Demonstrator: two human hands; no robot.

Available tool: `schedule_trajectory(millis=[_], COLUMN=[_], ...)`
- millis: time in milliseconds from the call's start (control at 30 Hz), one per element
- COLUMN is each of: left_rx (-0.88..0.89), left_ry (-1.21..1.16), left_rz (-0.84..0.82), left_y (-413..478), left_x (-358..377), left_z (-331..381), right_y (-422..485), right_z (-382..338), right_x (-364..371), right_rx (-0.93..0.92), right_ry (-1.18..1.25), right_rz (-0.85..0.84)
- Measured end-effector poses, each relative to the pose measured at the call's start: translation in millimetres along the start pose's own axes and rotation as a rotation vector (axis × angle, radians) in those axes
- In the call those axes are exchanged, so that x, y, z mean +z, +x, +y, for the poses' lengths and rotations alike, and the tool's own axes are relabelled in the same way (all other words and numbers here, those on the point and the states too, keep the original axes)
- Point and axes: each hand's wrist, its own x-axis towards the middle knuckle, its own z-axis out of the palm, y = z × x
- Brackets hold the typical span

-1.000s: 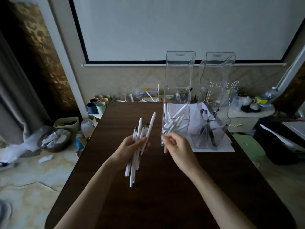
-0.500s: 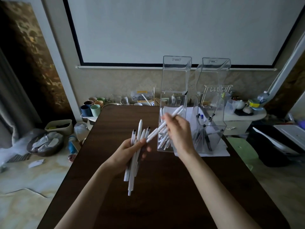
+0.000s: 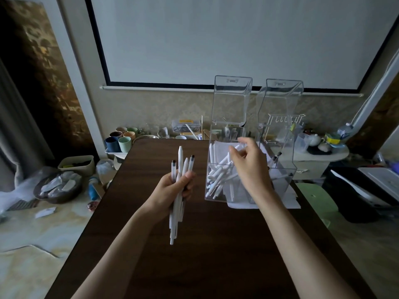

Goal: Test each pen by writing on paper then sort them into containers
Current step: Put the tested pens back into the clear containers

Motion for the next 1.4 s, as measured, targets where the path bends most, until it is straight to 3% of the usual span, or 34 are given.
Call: schedule_trajectory(millis=[100, 267, 400, 567, 700, 867, 967, 1100, 1233, 1333, 1400], left_rx=[-0.018, -0.041, -0.067, -0.080, -0.027, -0.001, 0.001, 0.009, 0.085, 0.169, 0.188], left_ry=[0.072, 0.074, 0.087, -0.031, 0.017, 0.024, 0.068, 0.140, 0.363, 0.662, 0.753], left_rz=[-0.032, -0.098, -0.109, 0.047, 0.121, 0.103, 0.075, 0.080, 0.168, 0.246, 0.274], left_y=[-3, -5, -7, -5, 3, 17, 23, 26, 27, 27, 26], left_x=[0, 2, 0, -3, 4, 33, 51, 63, 68, 75, 80], left_z=[-1, 0, 2, -3, -4, 2, 3, 1, -2, -4, -4], right_y=[-18, -26, -30, -32, -21, 7, 22, 29, 2, -24, -32], right_z=[-8, -24, -27, -19, -13, 5, 28, 56, 35, 1, -9], right_x=[8, 24, 30, 17, -26, -75, -87, -82, -71, -52, -33], right_rx=[-0.045, 0.115, 0.141, 0.096, -0.028, -0.179, -0.156, 0.055, -0.112, -0.094, -0.039], right_ry=[0.147, 0.283, 0.417, 0.491, 0.506, 0.363, 0.233, -0.074, -0.066, 0.130, 0.141], right_rz=[-0.083, -0.382, -0.424, -0.220, 0.070, 0.400, 0.479, 0.306, 0.320, -0.083, -0.248])
